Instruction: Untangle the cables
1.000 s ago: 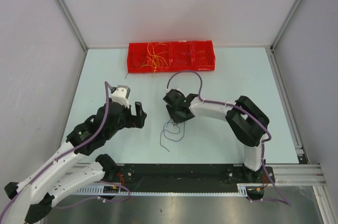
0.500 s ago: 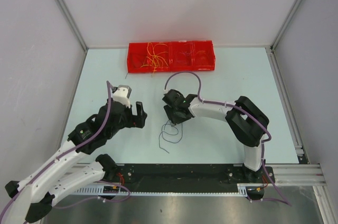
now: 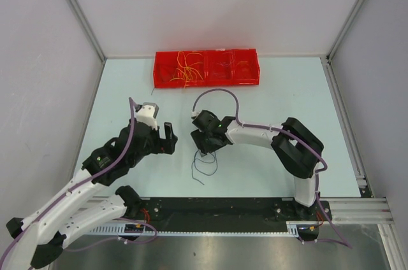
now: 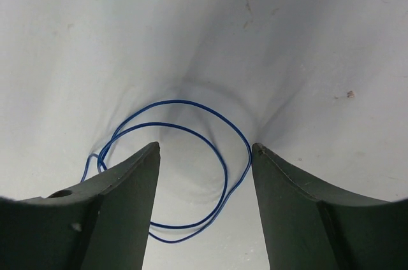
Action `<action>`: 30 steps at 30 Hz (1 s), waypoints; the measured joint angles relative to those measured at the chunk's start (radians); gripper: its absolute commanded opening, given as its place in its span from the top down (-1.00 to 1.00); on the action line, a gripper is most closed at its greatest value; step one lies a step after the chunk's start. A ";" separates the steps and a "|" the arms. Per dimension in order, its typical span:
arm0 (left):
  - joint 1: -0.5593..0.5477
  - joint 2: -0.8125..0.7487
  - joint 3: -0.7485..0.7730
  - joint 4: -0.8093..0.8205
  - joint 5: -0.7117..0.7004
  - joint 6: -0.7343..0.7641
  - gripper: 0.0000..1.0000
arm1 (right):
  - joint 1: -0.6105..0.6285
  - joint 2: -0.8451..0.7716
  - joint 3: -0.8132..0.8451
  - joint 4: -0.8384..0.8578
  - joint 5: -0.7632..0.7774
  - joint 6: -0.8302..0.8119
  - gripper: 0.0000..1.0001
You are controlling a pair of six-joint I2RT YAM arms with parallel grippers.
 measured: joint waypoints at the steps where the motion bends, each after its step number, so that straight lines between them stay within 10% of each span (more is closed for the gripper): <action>1: 0.000 0.001 0.000 0.000 0.000 0.000 -0.90 | 0.005 0.000 0.000 0.001 0.001 -0.002 -0.27; 17: 0.000 0.003 0.000 0.000 0.000 0.000 -0.90 | 0.031 0.039 0.035 0.022 0.117 -0.008 0.03; 24: 0.000 0.003 0.000 0.000 0.000 0.000 -0.90 | 0.056 0.079 0.084 0.030 0.134 -0.010 1.00; 30: 0.000 0.003 0.000 0.000 0.000 0.000 -0.90 | 0.059 0.083 0.091 0.030 0.137 -0.011 1.00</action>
